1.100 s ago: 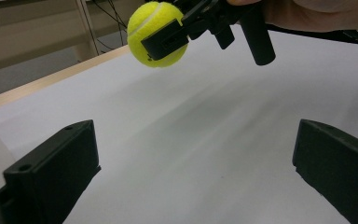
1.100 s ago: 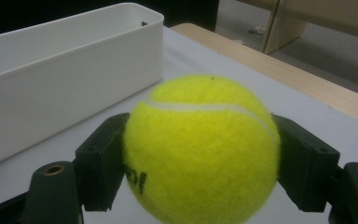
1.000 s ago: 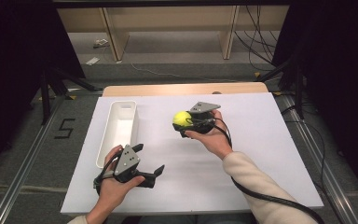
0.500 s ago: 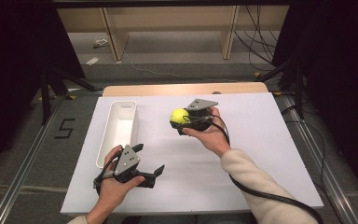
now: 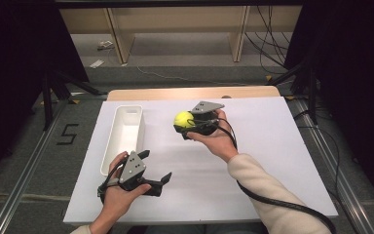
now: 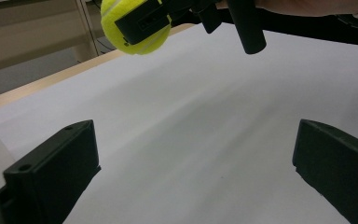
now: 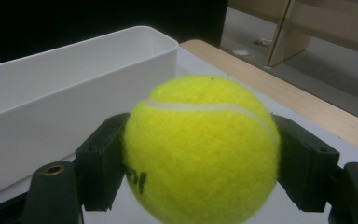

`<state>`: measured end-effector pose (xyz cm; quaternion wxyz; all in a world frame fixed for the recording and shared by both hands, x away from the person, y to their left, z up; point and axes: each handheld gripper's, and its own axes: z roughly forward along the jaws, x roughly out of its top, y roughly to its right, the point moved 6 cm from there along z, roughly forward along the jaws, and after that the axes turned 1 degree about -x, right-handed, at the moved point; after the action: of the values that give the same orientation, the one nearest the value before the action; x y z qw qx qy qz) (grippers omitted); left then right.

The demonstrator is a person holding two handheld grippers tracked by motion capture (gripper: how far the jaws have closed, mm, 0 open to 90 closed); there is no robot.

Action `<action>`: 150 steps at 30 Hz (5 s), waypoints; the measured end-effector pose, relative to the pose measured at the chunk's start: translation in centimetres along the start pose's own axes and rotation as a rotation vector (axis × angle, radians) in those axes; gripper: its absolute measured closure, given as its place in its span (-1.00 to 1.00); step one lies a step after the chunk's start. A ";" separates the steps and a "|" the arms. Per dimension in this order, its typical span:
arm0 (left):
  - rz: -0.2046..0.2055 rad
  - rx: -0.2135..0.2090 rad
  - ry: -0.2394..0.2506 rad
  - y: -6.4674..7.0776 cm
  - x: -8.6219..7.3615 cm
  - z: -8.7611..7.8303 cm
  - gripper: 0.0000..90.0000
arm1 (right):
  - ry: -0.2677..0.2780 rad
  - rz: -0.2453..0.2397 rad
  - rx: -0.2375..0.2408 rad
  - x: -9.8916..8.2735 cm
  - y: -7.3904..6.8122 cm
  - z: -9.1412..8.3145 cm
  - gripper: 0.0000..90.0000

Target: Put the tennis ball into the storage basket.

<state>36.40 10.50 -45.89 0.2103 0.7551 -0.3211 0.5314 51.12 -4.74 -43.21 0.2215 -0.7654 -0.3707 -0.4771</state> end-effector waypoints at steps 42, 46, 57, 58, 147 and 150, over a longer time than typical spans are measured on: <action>0.015 0.013 0.007 -0.2 0.1 0.0 -1.00 | 0.012 -0.023 0.030 1.8 -1.6 1.2 -0.41; 0.014 0.012 0.008 -0.2 0.1 0.0 -1.00 | 0.009 -0.024 0.036 2.0 -1.8 1.3 -0.41; 0.000 -0.001 0.002 0.0 0.0 0.0 -1.00 | 0.011 -0.032 0.048 2.7 -2.4 1.7 -0.41; -0.001 -0.001 0.002 0.0 0.0 0.0 -1.00 | 0.014 -0.031 0.048 2.7 -2.4 1.8 -0.41; 0.005 -0.006 -0.002 0.2 0.0 0.1 -1.00 | 0.030 -0.074 0.117 7.0 -5.8 5.1 -0.41; 0.005 -0.006 -0.003 0.2 0.0 0.1 -1.00 | 0.029 -0.076 0.117 7.0 -5.9 5.2 -0.41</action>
<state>36.33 10.35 -45.93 0.2107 0.7545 -0.3251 0.5298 51.33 5.10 -39.32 0.2532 -0.7295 -0.4235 -0.4737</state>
